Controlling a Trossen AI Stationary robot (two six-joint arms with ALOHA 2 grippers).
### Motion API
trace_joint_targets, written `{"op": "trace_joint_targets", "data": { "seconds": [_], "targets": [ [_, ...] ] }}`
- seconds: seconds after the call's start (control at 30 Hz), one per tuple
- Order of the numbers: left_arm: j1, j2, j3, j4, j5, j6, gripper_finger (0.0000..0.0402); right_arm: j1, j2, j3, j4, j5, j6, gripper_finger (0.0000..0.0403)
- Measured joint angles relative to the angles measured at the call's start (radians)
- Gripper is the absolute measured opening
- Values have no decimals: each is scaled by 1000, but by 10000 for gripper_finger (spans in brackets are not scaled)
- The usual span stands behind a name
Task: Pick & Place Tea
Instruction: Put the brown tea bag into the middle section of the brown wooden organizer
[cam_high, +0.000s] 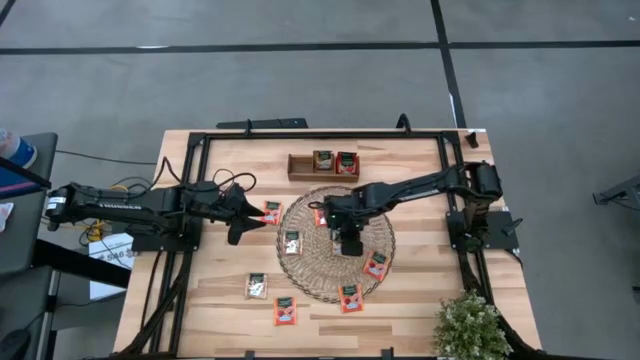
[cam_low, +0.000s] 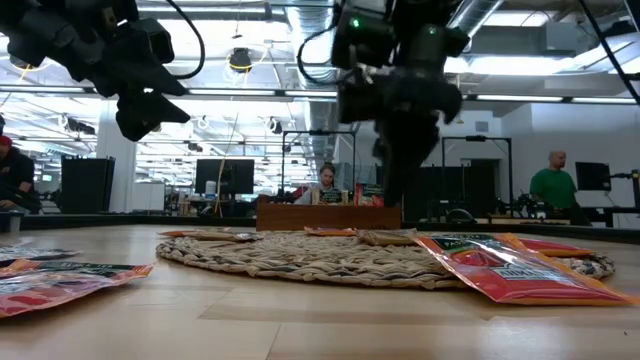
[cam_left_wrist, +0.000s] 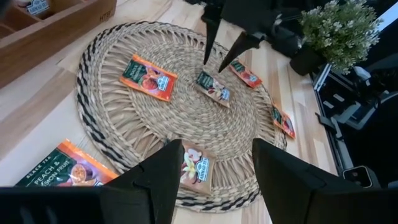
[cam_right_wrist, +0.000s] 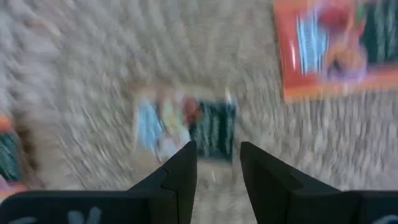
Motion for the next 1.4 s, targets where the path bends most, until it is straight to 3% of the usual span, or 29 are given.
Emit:
{"op": "trace_joint_targets", "data": {
  "seconds": [0.27,0.43,1.0,1.4],
  "targets": [
    [0,2,0,-3,0,-5,188,35,14,-4,-12,5,9,115],
    [0,2,0,-3,0,-4,188,62,35,-6,-13,81,8,115],
    [0,2,0,0,0,-6,188,61,90,-1,-6,100,10,114],
    [0,2,0,0,0,-6,188,64,90,-1,-5,100,9,42]
  ]
}}
